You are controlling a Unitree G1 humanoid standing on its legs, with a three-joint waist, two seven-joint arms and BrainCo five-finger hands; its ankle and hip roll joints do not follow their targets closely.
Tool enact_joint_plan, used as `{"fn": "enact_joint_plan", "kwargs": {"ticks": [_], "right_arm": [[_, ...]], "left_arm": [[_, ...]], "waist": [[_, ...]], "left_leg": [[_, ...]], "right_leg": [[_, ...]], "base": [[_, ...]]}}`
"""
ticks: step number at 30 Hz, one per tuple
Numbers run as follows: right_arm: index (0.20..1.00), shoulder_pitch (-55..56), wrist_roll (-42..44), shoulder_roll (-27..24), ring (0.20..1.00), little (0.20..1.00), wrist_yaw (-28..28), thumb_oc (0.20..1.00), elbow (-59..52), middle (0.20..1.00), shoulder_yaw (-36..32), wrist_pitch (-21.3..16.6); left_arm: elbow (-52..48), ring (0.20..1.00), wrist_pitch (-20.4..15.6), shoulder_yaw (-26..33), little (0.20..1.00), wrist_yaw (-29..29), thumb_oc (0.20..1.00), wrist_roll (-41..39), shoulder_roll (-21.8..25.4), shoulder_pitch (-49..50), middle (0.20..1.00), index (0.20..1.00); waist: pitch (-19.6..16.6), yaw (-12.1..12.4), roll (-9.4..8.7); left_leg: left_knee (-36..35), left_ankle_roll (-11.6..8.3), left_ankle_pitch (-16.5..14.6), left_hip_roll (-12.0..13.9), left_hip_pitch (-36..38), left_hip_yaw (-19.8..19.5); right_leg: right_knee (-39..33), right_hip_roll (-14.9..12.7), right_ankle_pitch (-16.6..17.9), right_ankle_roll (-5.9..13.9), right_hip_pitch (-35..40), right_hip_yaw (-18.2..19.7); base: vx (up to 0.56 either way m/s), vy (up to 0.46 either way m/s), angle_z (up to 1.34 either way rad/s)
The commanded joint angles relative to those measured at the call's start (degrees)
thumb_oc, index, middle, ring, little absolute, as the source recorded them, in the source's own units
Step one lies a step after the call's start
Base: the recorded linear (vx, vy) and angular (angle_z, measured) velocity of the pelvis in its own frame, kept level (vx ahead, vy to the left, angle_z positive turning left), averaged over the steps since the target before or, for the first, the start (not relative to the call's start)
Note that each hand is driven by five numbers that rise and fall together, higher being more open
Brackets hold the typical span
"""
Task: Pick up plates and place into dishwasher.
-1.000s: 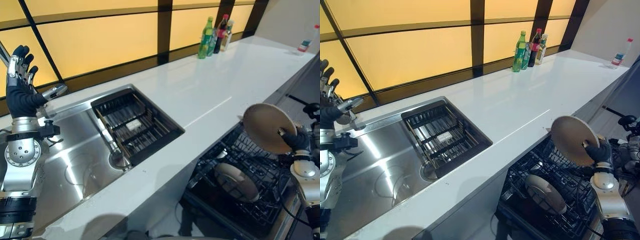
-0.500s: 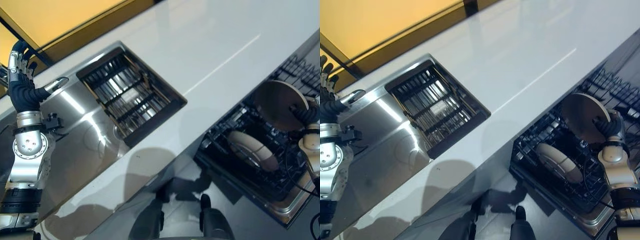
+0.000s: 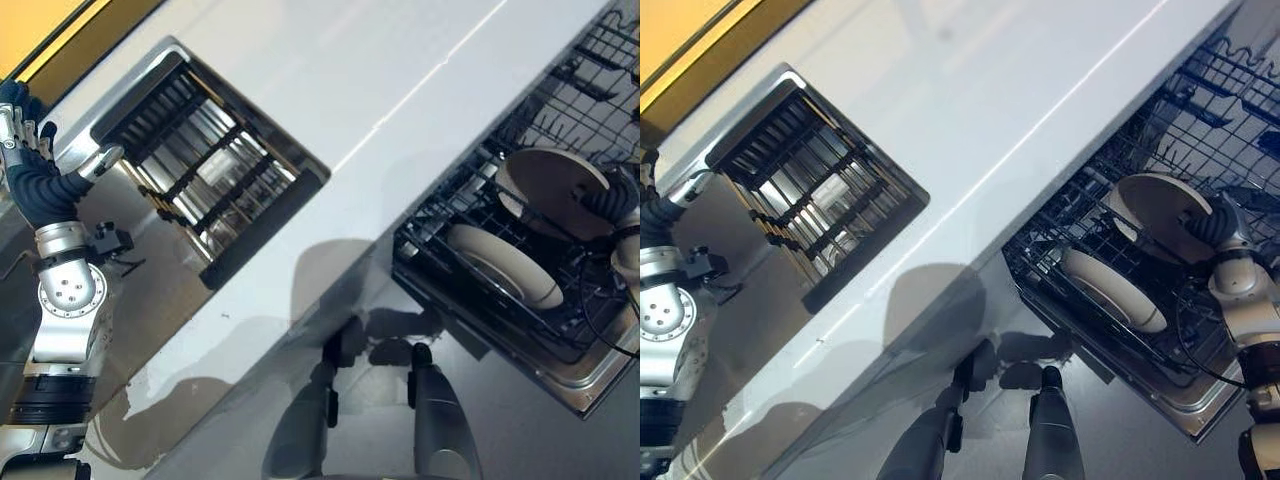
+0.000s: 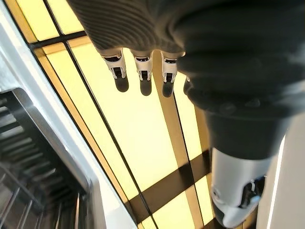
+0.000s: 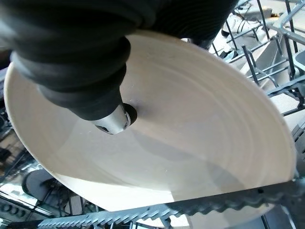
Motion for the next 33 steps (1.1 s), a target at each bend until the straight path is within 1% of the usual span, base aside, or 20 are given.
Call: {"fn": "enact_joint_plan", "kwargs": {"ticks": [1,2,4,10,11,12,19,26,31,33], "right_arm": [[0.200,-4.8,-1.9,-2.9,0.200,0.200,4.7,0.200,0.6,0.200,4.6,-0.5],[0.200,-4.7,-2.5,-2.8,0.200,0.200,6.9,0.200,1.1,0.200,5.6,-0.4],[0.200,-4.3,-2.6,-2.6,0.200,0.200,8.0,0.200,1.9,0.200,7.0,-0.6],[0.200,-3.8,-1.0,-1.6,0.200,0.200,5.6,0.200,3.0,0.200,6.5,0.6],[0.805,-3.4,-1.0,-1.2,0.805,0.805,5.0,0.805,2.8,0.805,5.9,0.8],[1.000,-3.1,-1.0,-0.9,1.000,1.000,4.6,1.000,2.6,1.000,5.4,1.3],[1.000,-1.3,0.5,-0.2,1.000,1.000,3.1,1.000,0.7,1.000,2.0,3.2],[1.000,2.4,2.4,0.9,1.000,1.000,1.2,1.000,-1.4,1.000,-2.6,2.6],[1.000,5.4,3.4,2.1,1.000,1.000,-1.6,1.000,-4.5,1.000,-6.2,2.6],[1.000,6.5,5.6,3.1,1.000,1.000,-3.9,1.000,-6.5,1.000,-7.9,2.7]], "left_arm": [[-2.1,1.000,-2.8,0.7,1.000,1.8,1.000,1.3,-1.4,-4.4,1.000,1.000],[-1.8,1.000,-2.9,0.7,1.000,1.8,1.000,1.1,-1.2,-4.7,1.000,1.000],[-2.0,1.000,-2.3,0.5,1.000,2.0,1.000,1.3,-1.0,-5.2,1.000,1.000],[-2.2,1.000,-1.2,0.9,1.000,1.5,1.000,0.7,0.0,-5.6,1.000,1.000],[-2.5,1.000,-1.3,1.1,1.000,1.5,1.000,0.9,0.0,-5.3,1.000,1.000],[-2.7,1.000,-1.4,1.1,1.000,1.5,1.000,0.9,0.0,-5.3,1.000,1.000],[-3.3,1.000,-0.8,2.1,1.000,0.0,1.000,-0.3,0.4,-4.5,1.000,1.000],[-3.3,1.000,-0.1,3.2,1.000,-1.4,1.000,-0.7,1.0,-3.2,1.000,1.000],[-2.9,1.000,0.2,4.4,1.000,-2.9,1.000,-0.9,1.1,-1.5,1.000,1.000],[-2.7,1.000,0.4,4.8,1.000,-3.4,1.000,-1.0,0.7,-0.5,1.000,1.000]], "waist": [[0.7,-0.7,-1.75],[0.8,-0.8,-1.70],[1.1,-0.8,-1.82],[1.6,-0.6,-2.06],[1.6,-0.6,-2.17],[1.7,-0.6,-2.26],[0.9,-0.7,-3.05],[-1.3,-0.6,-4.65],[-3.1,-0.5,-5.72],[-3.9,-0.6,-6.02]], "left_leg": [[7.9,1.59,-12.1,-1.0,5.8,3.2],[7.9,1.57,-11.9,-1.0,5.5,3.5],[8.2,1.56,-11.6,-1.0,5.4,3.8],[8.3,1.63,-11.4,-0.7,5.7,4.7],[8.4,1.69,-11.3,-0.7,5.6,5.0],[8.5,1.74,-11.3,-0.8,5.6,5.2],[7.5,2.18,-11.1,-0.8,7.2,5.9],[5.9,2.64,-11.3,-0.9,10.2,6.4],[5.4,2.97,-11.8,-0.9,12.4,6.8],[5.1,3.10,-12.0,-0.9,13.5,6.9]], "right_leg": [[-20.0,-1.6,13.9,1.09,2.8,-0.3],[-20.1,-1.5,13.9,0.87,2.8,-0.3],[-20.3,-1.3,13.8,0.60,3.3,-0.3],[-21.0,-1.0,13.8,0.30,5.0,-0.9],[-21.2,-1.0,13.8,0.29,5.2,-1.0],[-21.4,-1.0,13.9,0.31,5.5,-1.1],[-23.2,-1.0,14.2,0.62,8.7,-0.9],[-25.9,-1.3,14.8,1.51,13.3,-0.9],[-27.4,-1.6,15.0,2.18,16.6,-1.0],[-27.9,-1.5,14.9,2.30,18.0,-0.8]], "base": [[0.00,0.009,-0.16],[0.01,0.009,-0.23],[0.03,-0.008,-0.20],[0.01,-0.023,-0.04],[-0.02,-0.020,0.17],[-0.03,-0.012,0.19],[-0.02,0.036,0.12],[-0.01,0.013,-0.02],[0.01,0.026,0.11],[0.04,0.030,0.09]]}}
